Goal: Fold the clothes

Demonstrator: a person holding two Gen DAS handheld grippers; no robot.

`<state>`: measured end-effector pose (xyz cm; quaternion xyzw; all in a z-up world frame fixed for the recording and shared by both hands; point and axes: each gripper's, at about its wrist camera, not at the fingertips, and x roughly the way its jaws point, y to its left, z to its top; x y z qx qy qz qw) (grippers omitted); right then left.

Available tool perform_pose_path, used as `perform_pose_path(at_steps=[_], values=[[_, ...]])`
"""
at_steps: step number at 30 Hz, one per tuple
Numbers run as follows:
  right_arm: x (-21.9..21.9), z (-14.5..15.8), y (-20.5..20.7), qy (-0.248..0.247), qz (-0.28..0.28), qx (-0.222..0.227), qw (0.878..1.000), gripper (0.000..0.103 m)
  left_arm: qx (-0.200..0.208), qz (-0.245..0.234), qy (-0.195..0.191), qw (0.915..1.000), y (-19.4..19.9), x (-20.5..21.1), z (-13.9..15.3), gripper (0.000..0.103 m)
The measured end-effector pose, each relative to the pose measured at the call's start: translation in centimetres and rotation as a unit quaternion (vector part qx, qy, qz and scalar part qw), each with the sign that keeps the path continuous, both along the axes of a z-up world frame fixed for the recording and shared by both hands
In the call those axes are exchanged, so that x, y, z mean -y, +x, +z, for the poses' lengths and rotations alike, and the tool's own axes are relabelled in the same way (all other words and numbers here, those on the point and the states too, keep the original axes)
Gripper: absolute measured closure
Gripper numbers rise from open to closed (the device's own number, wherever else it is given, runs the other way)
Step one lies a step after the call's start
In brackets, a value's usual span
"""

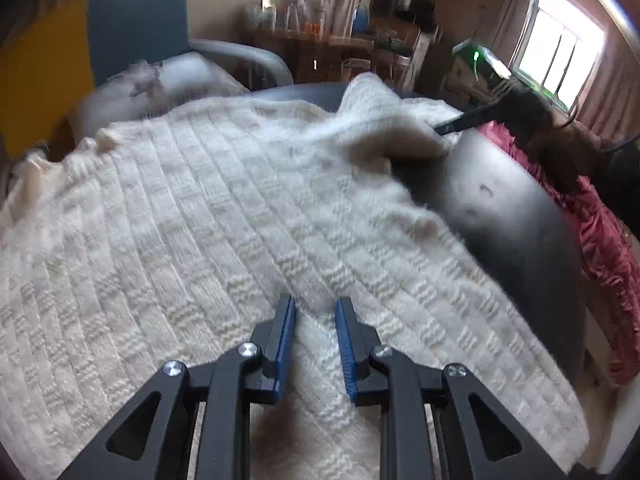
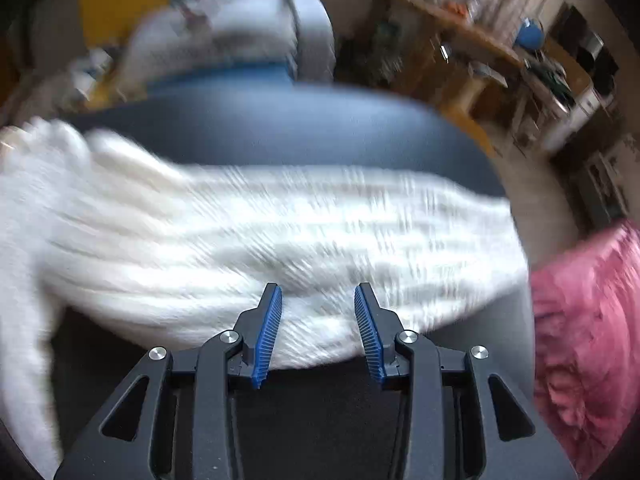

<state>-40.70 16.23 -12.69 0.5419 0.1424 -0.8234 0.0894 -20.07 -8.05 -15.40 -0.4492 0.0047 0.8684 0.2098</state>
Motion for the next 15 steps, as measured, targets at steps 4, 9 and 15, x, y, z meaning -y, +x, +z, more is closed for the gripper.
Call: perform_pose_path(at_steps=[4,9,15], values=[[-1.3,0.0,1.0,-0.006,-0.020,-0.010,1.000,0.062,0.014,0.011,0.016,0.9997,-0.1,0.6,0.2,0.082],[-2.0,0.8,1.4,-0.010,-0.048,-0.009,0.999,0.061,-0.028,0.052,0.047,0.9971,0.4,3.4,2.7,0.082],[3.3,6.3,5.8,-0.079,0.032,-0.072,0.994,0.059,-0.071,0.192,0.024,0.9786,-1.8,14.0,5.4,0.082]])
